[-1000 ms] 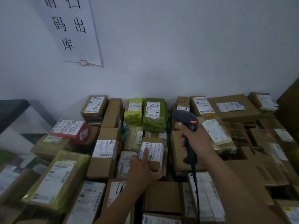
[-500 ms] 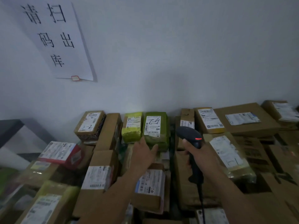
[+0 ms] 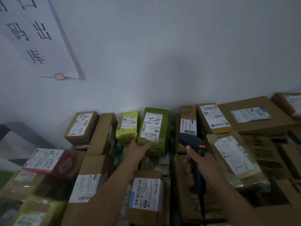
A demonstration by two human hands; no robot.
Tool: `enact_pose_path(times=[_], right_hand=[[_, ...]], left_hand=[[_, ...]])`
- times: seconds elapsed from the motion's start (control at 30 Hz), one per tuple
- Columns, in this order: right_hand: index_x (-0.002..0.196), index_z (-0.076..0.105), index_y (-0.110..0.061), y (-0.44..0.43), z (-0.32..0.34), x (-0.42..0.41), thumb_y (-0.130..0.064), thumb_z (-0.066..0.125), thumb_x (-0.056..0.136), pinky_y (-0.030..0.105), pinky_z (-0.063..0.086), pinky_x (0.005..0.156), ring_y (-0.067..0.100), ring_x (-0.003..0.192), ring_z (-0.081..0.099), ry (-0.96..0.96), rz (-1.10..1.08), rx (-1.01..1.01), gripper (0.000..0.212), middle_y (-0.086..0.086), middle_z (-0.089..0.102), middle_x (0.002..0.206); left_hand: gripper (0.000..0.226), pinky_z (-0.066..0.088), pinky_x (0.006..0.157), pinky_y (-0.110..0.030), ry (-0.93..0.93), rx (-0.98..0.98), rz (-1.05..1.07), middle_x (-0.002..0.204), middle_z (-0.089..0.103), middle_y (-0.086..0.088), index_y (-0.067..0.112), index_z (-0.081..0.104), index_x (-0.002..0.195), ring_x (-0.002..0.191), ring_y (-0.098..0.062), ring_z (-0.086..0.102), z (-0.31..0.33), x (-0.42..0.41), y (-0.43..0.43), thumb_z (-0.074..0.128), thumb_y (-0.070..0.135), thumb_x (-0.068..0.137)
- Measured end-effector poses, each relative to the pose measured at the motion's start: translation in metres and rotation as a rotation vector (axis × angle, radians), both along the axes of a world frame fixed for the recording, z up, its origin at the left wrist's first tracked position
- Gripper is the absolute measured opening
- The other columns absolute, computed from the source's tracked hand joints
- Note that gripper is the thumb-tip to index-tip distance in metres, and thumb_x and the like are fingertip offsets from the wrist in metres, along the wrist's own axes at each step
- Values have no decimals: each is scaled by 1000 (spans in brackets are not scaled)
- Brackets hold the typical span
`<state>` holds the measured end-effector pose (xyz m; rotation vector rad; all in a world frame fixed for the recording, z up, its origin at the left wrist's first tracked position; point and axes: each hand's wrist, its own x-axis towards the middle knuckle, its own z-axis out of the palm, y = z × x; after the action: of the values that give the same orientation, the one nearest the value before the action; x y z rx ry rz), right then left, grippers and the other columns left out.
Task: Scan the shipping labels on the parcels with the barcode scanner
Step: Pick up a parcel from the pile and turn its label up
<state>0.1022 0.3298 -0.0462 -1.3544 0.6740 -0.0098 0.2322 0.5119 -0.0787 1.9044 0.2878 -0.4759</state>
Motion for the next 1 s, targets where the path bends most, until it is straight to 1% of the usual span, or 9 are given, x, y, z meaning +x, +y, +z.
enact_pose_path(times=[0.07,0.2,0.43,0.5,0.57,0.63,0.73,0.83,1.0], right_hand=[[76,64,1,-1,7,-5,-33,65,90,25,46,40,21,45,53,-13,14,-4,37,12,60,62],[72,64,-4,-1,27,-19,-38,67,86,32,47,49,26,50,55,-63,11,-48,37,14,61,61],[78,63,1,9,67,-58,-32,66,89,23,46,41,14,42,54,-108,-1,-114,34,3,59,50],[77,62,1,12,75,-68,-30,69,87,26,46,42,17,41,54,-130,48,-207,33,9,58,50],[77,61,-4,16,82,-79,-28,72,86,27,47,42,19,42,54,-136,112,-302,28,12,58,53],[75,60,-8,20,89,-89,-29,72,85,27,47,43,17,42,53,-128,171,-363,26,8,57,51],[68,57,-11,28,97,-104,-31,72,85,24,46,43,13,40,52,-120,222,-430,31,2,56,47],[69,58,-10,35,106,-116,-32,73,84,22,43,42,14,39,50,-128,230,-430,30,7,56,48],[72,60,-11,41,119,-131,-36,72,84,22,45,42,18,43,52,-114,245,-452,30,11,58,51]], left_hand=[[79,49,102,-50,-16,-22,2,128,59,-2,16,44,142,118,-26,58,3,-2,3,85,25,75],[113,49,100,-52,-162,78,-53,134,53,-2,23,43,143,120,-24,55,5,-9,12,82,49,41],[93,52,97,-48,-281,70,-75,127,59,-1,29,52,136,115,-20,59,34,-48,36,87,44,51],[66,52,96,-45,-285,63,-56,117,63,2,25,58,125,111,-20,61,53,-62,38,86,28,65],[48,53,90,-40,-299,61,-44,103,65,10,35,56,110,103,-18,64,66,-65,46,82,15,75],[50,56,85,-36,-342,56,-78,107,65,8,39,56,112,101,-17,65,79,-67,54,83,18,75],[63,49,63,-10,-392,108,-165,114,60,8,32,51,129,89,1,58,104,-74,69,81,12,78],[73,43,60,-9,-417,172,-203,106,59,16,23,49,141,83,6,56,123,-77,82,81,11,78],[77,46,67,-15,-417,194,-238,119,61,6,23,50,142,98,-12,63,137,-82,97,84,8,74]])
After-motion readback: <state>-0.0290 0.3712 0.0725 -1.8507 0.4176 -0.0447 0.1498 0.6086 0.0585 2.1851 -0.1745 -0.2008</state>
